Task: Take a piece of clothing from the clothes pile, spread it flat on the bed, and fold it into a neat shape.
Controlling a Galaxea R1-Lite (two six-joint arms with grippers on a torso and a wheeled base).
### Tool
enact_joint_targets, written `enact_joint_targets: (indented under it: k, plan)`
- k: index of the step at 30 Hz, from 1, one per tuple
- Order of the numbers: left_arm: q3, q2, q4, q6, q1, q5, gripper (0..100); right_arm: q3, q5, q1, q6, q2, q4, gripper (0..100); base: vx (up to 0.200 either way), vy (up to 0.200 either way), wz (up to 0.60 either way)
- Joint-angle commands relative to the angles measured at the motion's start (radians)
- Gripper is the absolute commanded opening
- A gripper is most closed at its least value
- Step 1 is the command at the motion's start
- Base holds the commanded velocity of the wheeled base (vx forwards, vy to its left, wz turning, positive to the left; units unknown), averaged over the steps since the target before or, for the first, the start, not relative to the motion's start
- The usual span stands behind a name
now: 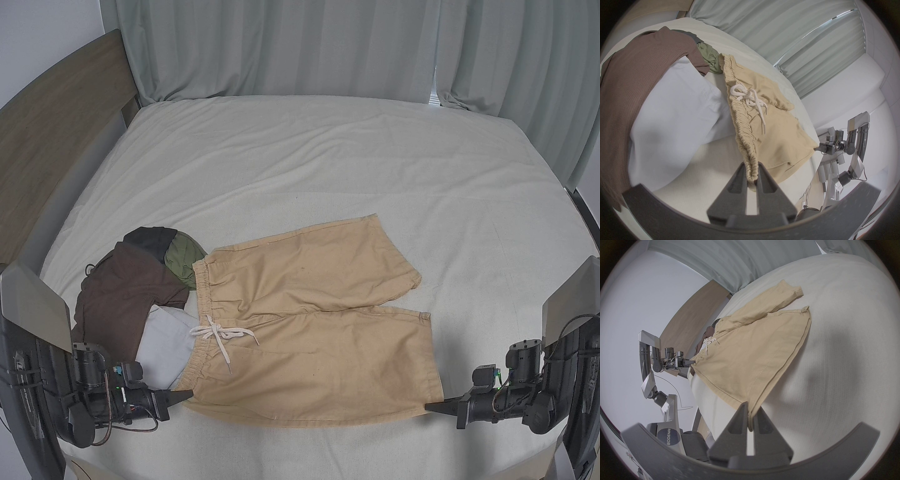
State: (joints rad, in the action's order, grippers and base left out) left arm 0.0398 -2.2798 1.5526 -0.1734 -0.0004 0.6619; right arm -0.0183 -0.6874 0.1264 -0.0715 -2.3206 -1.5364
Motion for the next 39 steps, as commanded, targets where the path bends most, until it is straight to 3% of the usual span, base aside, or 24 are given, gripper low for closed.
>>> enact_joint_targets:
  k: [1, 19, 23, 29, 39]
  plan:
    - [-0.029, -0.001, 0.000, 0.018, 0.014, 0.001, 0, 0.018, -0.001, -0.002, 0.006, 0.006, -0.001, 0, 0.000, 0.000, 0.00]
    - [0.005, 0.028, 0.003, 0.043, 0.007, 0.065, 0, 0.008, -0.034, -0.002, -0.005, 0.063, -0.004, 0, 0.000, 0.000, 0.00]
    - [0.034, 0.062, 0.003, 0.015, -0.001, 0.081, 0, -0.009, -0.035, -0.001, -0.033, 0.110, -0.004, 0, 0.000, 0.000, 0.00]
    - [0.107, 0.134, 0.003, -0.124, -0.029, 0.077, 0, -0.084, -0.032, 0.010, -0.136, 0.190, -0.002, 0, 0.000, 0.000, 0.00]
    - [0.161, 0.137, 0.003, -0.169, -0.033, 0.071, 0, -0.178, -0.026, 0.010, -0.225, 0.234, -0.002, 0, 0.000, 0.000, 0.00]
